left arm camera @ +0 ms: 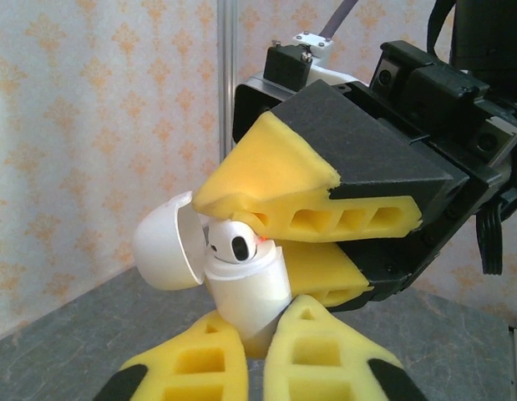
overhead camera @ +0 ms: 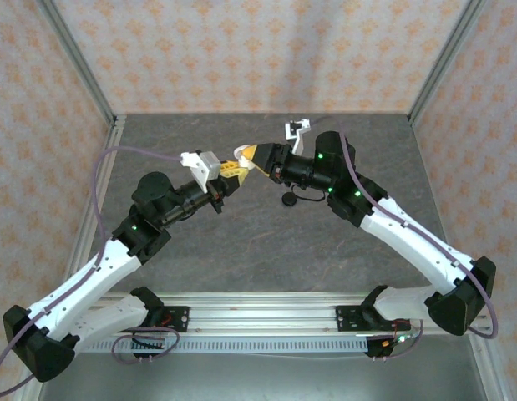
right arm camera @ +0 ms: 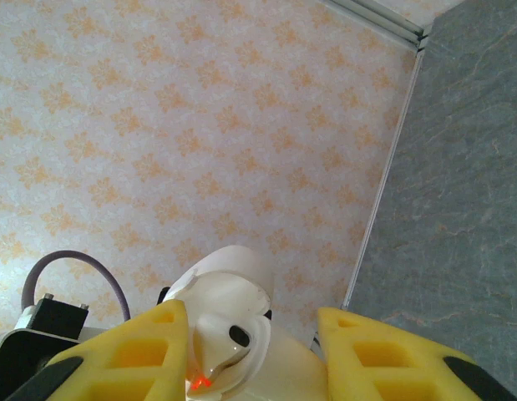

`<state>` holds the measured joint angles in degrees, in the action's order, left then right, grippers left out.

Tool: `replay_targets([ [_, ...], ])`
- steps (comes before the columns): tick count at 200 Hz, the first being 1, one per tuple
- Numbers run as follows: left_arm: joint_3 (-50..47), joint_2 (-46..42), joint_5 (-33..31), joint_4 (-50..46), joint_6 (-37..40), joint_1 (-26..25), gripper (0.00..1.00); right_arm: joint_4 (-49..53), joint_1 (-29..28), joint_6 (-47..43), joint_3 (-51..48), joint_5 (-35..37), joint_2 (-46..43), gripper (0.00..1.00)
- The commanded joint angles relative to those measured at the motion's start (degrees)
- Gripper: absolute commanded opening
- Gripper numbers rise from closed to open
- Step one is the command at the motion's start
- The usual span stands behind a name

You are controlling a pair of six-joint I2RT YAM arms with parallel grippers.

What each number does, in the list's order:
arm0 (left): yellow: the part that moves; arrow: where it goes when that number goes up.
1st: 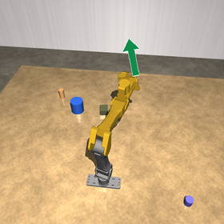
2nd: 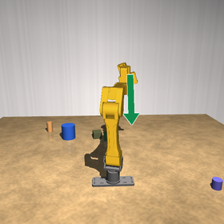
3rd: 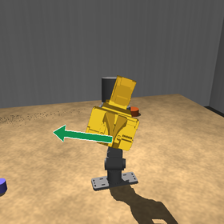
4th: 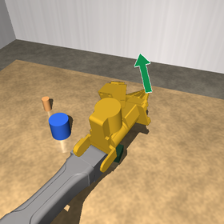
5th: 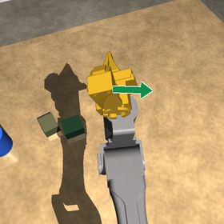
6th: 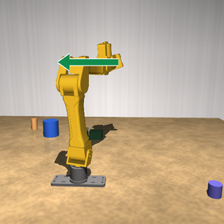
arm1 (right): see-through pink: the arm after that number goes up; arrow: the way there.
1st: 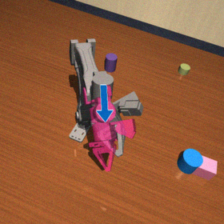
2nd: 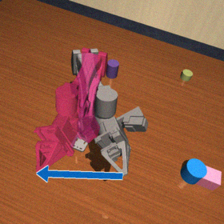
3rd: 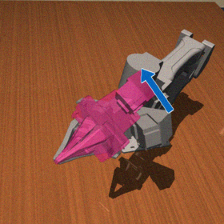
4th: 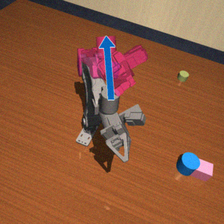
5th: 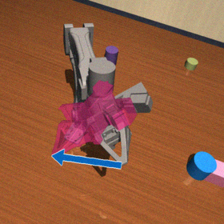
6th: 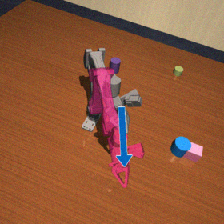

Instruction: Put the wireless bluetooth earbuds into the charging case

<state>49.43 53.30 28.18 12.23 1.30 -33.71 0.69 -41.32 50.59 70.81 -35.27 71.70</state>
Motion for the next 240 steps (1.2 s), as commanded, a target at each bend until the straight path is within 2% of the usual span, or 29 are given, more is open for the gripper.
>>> replay_targets([
  [1,2.7,0.6,3.5,1.2,-1.0,-0.5,0.12,-3.1,-0.7,-0.2,-1.4,0.0,-1.1,0.21],
  [9,2.8,0.6,3.5,1.2,-1.2,-0.5,0.16,-3.3,-0.7,-0.4,-1.8,0.4,-1.3,0.21],
  [18,3.0,0.6,3.3,1.1,-1.4,-0.5,0.28,-3.4,-0.7,-0.8,-2.1,0.9,-1.6,0.20],
  [28,3.2,0.7,3.1,1.1,-1.7,-0.5,0.35,-3.2,-0.7,-1.3,-2.4,1.5,-1.9,0.20],
  [55,3.7,1.1,2.7,0.6,-2.4,-0.5,0.40,-2.1,-0.7,-2.7,-2.4,2.5,-2.4,0.19],
  [88,4.3,2.2,3.1,0.1,-2.7,-0.5,0.40,-1.6,-0.7,-3.2,-2.5,2.6,-2.5,0.19],
  [158,4.6,3.5,4.2,1.9,-3.8,-0.5,0.29,-1.8,-0.7,-3.6,-2.8,2.1,-2.5,0.17],
  [240,5.0,4.7,5.5,3.2,-4.2,-0.5,0.27,-2.9,-0.7,-3.4,-3.1,1.3,-2.4,0.17],
])
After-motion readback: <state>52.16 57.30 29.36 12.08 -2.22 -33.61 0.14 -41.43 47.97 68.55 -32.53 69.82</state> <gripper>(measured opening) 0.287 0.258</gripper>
